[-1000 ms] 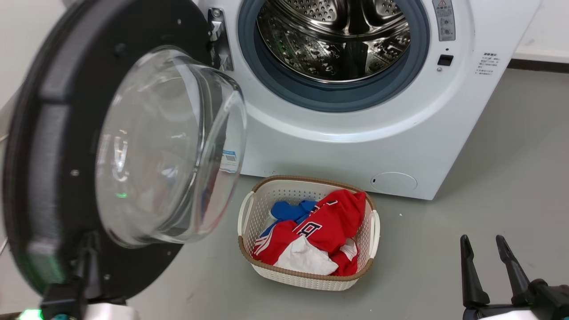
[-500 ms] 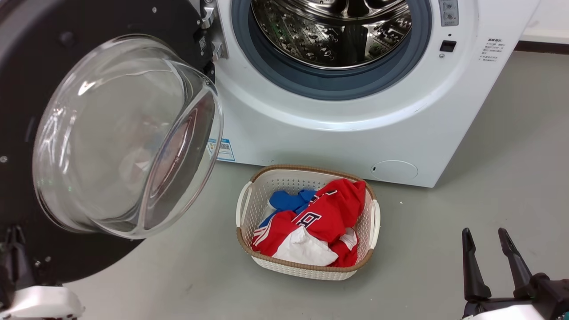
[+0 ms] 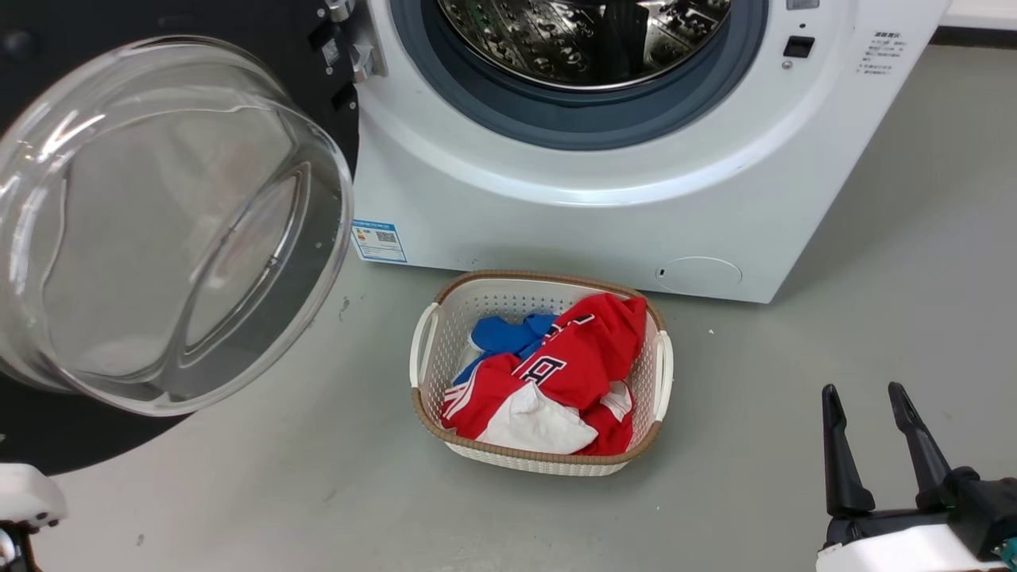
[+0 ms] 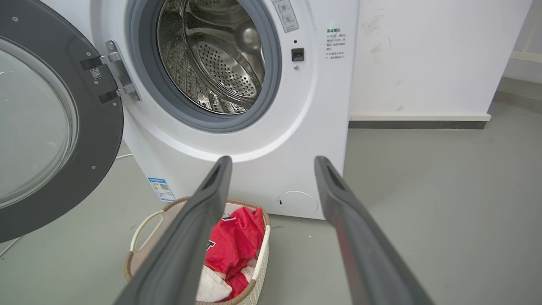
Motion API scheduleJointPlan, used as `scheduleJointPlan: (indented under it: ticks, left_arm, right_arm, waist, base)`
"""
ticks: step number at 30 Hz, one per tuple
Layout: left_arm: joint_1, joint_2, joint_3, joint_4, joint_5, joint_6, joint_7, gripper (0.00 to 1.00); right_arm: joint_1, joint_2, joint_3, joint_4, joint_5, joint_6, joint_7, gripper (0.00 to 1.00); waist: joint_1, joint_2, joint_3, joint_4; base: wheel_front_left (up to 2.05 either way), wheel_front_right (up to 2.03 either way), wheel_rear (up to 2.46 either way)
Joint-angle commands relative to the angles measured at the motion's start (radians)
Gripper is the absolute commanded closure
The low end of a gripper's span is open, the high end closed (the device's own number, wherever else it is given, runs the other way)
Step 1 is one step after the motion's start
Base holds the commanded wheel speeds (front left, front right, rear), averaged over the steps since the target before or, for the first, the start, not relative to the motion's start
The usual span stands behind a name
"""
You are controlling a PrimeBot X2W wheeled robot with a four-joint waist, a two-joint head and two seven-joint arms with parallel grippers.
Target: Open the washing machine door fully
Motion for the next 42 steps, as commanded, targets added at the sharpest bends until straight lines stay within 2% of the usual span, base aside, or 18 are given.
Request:
scheduleJointPlan:
  ticks: [1, 11, 19, 30, 39, 40, 42]
  left_arm:
    - [-0.024, 0.012, 0.013, 0.013, 0.002, -0.003, 0.003, 1.0]
    - [-0.114, 0.064, 0.091, 0.166, -0.014, -0.05, 0.003, 1.0]
    - [-0.131, 0.054, 0.121, 0.21, 0.025, -0.085, 0.003, 1.0]
    - [-0.027, -0.02, 0.119, 0.04, 0.126, -0.124, 0.002, 1.0]
    - [0.069, -0.117, -0.004, -0.179, 0.213, -0.134, 0.002, 1.0]
    - [0.092, -0.14, -0.04, -0.216, 0.233, -0.128, 0.002, 0.96]
    - [0.11, -0.164, -0.081, -0.247, 0.249, -0.125, 0.002, 0.56]
  right_arm:
    - [-0.015, 0.002, -0.001, -0.004, -0.008, 0.0, -0.002, 0.0]
    - [-0.03, 0.002, -0.004, -0.009, -0.015, 0.0, -0.002, 0.0]
    - [-0.024, 0.002, -0.009, -0.003, -0.008, 0.0, -0.002, 0.0]
    - [0.008, 0.002, -0.017, -0.007, 0.01, 0.0, -0.002, 0.0]
    - [0.034, 0.002, -0.018, -0.044, 0.005, 0.0, -0.002, 0.0]
    - [0.039, 0.002, -0.017, -0.054, -0.001, 0.0, -0.002, 0.0]
    - [0.048, 0.002, -0.018, -0.066, -0.006, 0.0, -0.002, 0.0]
  waist:
    - [-0.0001, 0.0, 0.009, -0.006]
    - [-0.0001, 0.0, 0.04, -0.033]
    - [-0.0001, 0.0, 0.028, -0.037]
    - [-0.0001, 0.0, -0.049, -0.026]
    - [-0.0001, 0.0, -0.106, -0.027]
    - [-0.0001, 0.0, -0.118, -0.029]
    - [-0.0001, 0.0, -0.129, -0.031]
  base:
    - [0.0, 0.0, 0.0]
    - [0.0, 0.0, 0.0]
    - [0.0, 0.0, 0.0]
    - [0.0, 0.0, 0.0]
    - [0.0, 0.0, 0.0]
    - [0.0, 0.0, 0.0]
    - [0.0, 0.0, 0.0]
